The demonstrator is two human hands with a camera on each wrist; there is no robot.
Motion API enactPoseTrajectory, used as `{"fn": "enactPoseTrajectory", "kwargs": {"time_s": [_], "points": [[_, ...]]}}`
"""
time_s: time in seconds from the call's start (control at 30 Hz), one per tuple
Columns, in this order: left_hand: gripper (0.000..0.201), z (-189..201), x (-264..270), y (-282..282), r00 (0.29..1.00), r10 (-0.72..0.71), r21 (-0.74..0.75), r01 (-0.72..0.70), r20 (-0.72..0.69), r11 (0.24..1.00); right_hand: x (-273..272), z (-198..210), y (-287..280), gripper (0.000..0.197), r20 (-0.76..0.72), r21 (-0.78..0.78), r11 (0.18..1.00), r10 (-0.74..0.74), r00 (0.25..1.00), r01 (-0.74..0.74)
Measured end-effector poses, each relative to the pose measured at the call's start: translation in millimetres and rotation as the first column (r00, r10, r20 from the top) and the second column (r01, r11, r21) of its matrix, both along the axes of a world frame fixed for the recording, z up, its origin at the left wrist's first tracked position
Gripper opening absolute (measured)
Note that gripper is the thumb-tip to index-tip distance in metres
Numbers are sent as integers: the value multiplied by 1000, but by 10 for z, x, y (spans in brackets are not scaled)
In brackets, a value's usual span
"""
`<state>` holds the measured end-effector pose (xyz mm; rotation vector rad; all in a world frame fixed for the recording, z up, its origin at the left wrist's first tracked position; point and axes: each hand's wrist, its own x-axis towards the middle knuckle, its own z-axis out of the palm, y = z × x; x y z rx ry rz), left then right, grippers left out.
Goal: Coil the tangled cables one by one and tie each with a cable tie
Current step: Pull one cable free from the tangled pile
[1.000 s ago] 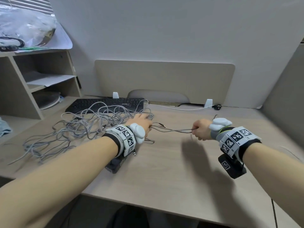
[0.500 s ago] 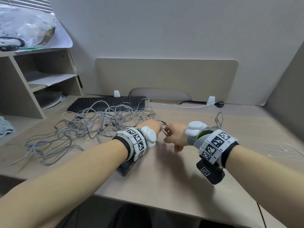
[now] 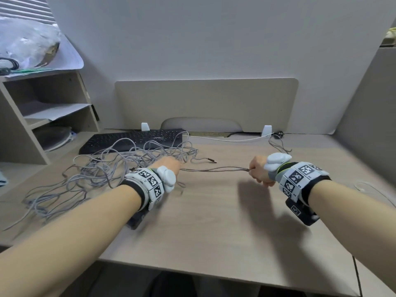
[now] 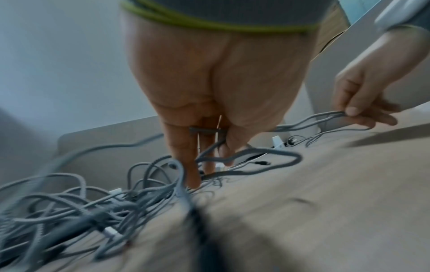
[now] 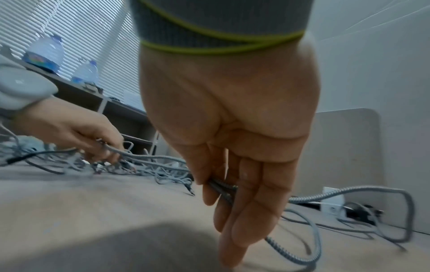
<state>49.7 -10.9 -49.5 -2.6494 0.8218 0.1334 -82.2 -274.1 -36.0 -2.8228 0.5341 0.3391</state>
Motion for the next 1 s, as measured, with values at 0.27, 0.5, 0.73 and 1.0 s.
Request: {"fn": "enactPoseTrajectory", "kwargs": {"time_s": [0.27,0.5,0.73,1.0], "points": [[23,53,-84,-79,999,-38,7,38,-21,999,-3,113,240,43,19,-114,992,60,998,-57],[5,-47,-255,-312,981,-176,-175,188,80,966,117,-2,968,43,133,-47,951,309,942,-306],[24,-46,-312,-229,954,-258,-151,280,149,948,107,-5,802,23,18,174,962,210,977,-210],[26,55,-149,-1,980,-173,-139,185,96,973,-22,18,-3,7,44,91,996,-26,999,21]]}}
